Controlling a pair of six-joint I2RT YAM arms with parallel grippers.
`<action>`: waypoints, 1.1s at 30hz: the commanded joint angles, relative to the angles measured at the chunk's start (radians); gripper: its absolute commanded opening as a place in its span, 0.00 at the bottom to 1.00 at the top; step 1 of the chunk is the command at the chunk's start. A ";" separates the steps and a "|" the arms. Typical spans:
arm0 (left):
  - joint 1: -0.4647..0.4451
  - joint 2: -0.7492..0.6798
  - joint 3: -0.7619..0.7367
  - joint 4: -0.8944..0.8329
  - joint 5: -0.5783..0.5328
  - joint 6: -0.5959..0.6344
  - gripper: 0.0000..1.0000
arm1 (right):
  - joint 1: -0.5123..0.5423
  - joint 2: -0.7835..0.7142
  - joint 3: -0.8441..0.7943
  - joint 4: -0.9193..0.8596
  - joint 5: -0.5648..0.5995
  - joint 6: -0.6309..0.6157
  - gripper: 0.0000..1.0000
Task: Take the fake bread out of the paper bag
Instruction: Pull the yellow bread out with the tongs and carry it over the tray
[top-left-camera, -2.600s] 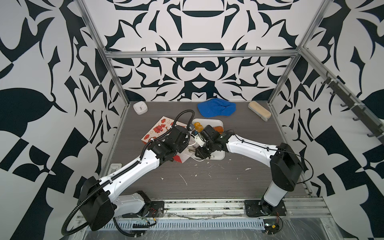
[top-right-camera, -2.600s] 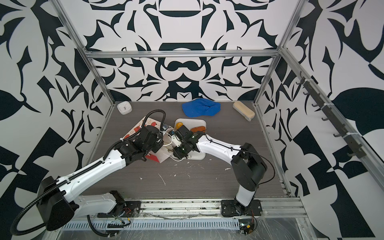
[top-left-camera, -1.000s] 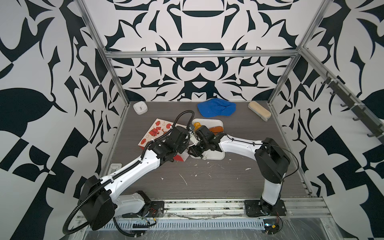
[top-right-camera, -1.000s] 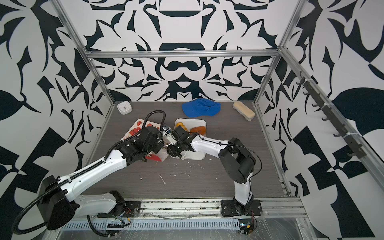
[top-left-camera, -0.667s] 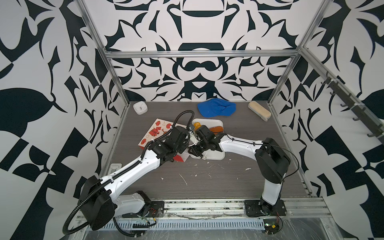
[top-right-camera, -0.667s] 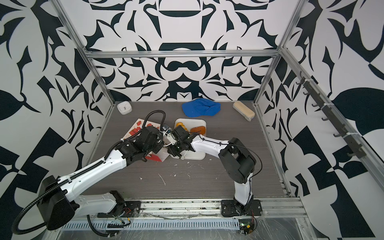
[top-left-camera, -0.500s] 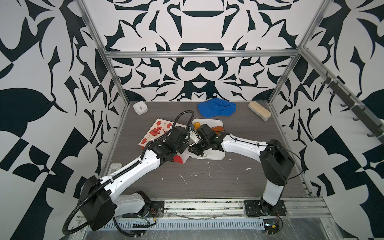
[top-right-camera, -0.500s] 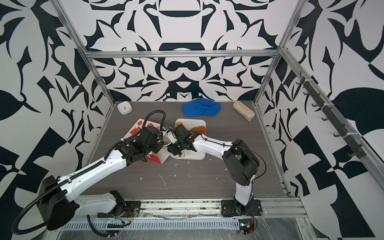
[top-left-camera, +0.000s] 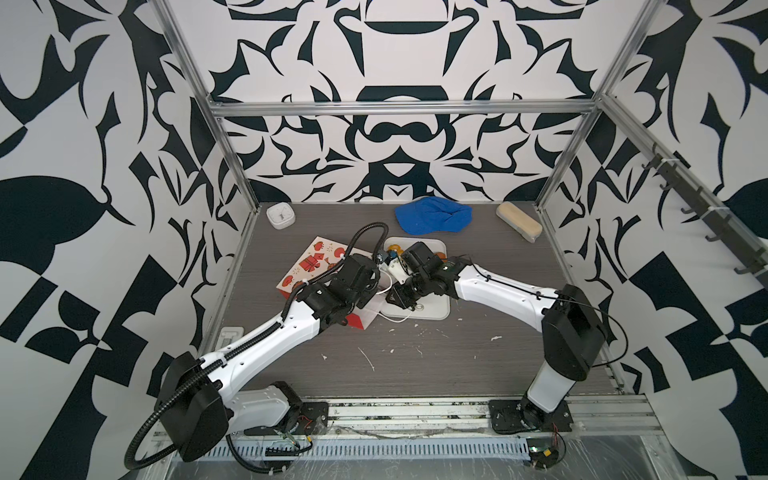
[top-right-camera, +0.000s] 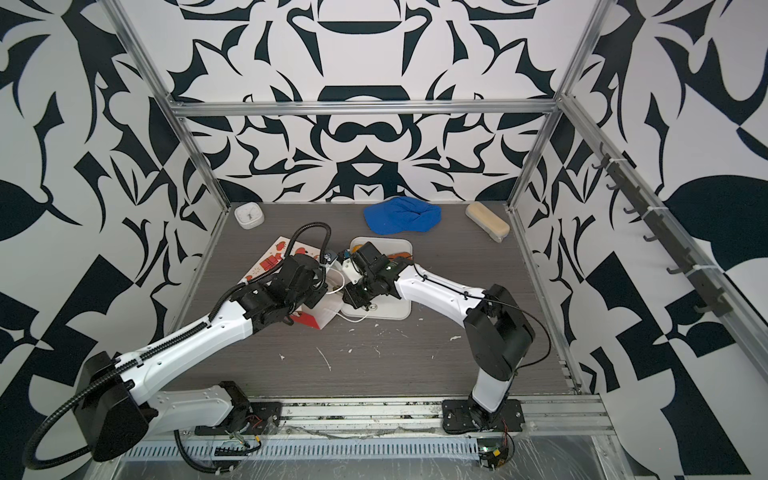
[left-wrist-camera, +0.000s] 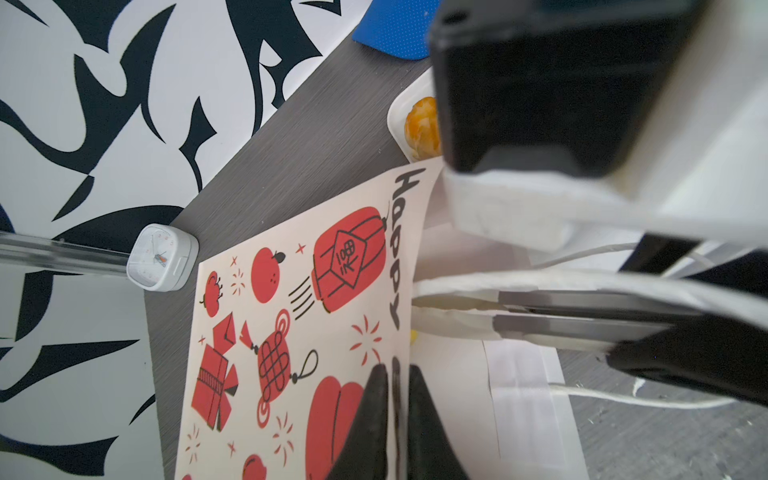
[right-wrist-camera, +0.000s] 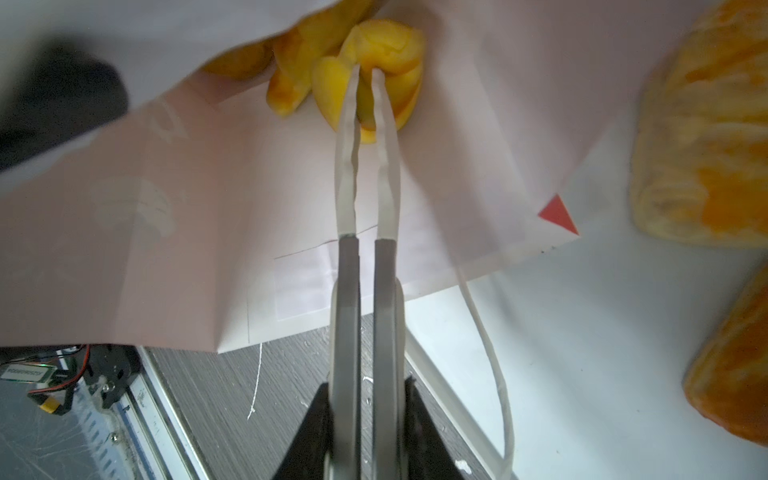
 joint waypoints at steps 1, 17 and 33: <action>-0.002 -0.016 -0.012 0.030 -0.039 -0.018 0.12 | -0.021 -0.129 -0.022 0.002 -0.038 0.032 0.21; 0.002 0.077 0.023 0.077 -0.151 -0.048 0.12 | -0.092 -0.373 -0.147 -0.122 -0.078 0.060 0.20; 0.013 0.057 -0.008 0.113 -0.220 -0.083 0.12 | -0.129 -0.627 -0.173 -0.428 0.036 0.101 0.21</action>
